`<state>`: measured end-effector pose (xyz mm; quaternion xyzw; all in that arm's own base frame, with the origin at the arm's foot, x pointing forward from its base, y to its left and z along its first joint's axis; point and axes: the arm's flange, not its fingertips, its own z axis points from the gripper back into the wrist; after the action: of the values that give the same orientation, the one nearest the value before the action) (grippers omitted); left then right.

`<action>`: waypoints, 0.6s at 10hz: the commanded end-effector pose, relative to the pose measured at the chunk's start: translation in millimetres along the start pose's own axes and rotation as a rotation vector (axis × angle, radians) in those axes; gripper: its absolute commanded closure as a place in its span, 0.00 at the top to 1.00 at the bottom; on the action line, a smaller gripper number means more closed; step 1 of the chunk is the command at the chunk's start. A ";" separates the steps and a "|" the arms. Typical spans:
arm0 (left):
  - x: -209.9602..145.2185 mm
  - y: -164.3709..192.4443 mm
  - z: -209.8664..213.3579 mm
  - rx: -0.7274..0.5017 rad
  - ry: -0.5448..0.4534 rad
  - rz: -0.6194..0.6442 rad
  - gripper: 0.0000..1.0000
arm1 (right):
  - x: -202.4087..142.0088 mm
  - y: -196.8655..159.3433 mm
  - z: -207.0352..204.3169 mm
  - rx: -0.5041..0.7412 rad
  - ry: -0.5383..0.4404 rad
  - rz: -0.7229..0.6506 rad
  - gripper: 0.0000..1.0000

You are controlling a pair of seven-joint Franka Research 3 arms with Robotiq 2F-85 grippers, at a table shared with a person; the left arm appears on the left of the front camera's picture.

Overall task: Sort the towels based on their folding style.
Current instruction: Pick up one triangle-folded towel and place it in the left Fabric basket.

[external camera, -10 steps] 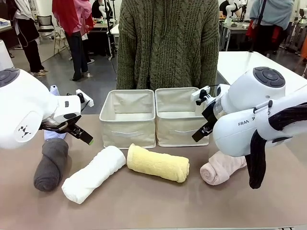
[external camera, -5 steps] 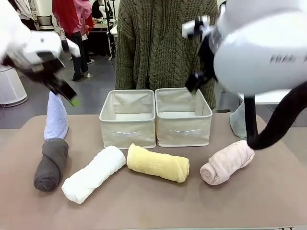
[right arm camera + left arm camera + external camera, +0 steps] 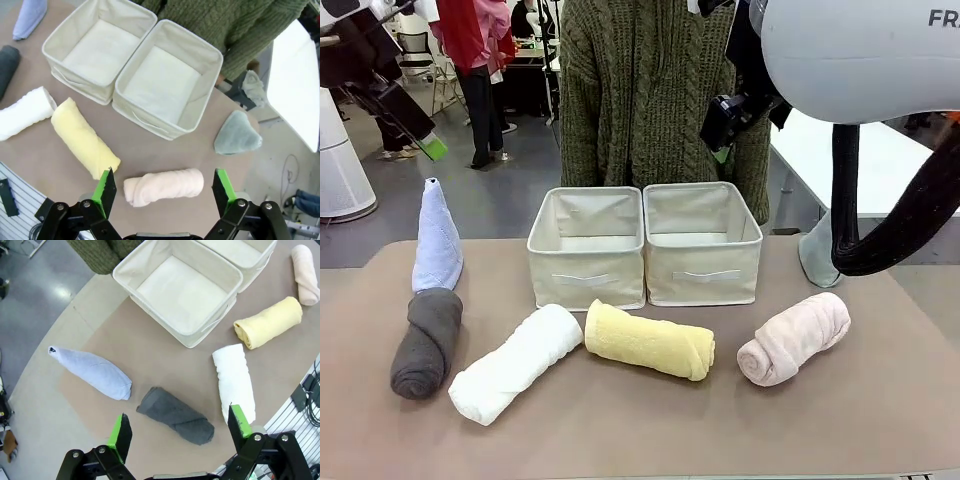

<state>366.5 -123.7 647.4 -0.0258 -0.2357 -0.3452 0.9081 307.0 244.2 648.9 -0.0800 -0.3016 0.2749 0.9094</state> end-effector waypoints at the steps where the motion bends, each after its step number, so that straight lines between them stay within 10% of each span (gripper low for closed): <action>1: -0.1 1.5 -12.4 -0.005 0.008 0.007 1.00 | -0.4 -0.1 -1.0 0.005 -0.010 -0.004 1.00; 6: -0.1 1.5 -12.4 -0.005 0.008 0.007 1.00 | -0.4 -0.1 -1.0 0.005 -0.010 -0.004 1.00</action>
<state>372.7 -125.8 636.4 -0.0240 -0.2233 -0.3446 0.9115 306.5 244.8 649.1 -0.0787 -0.3018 0.2762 0.9091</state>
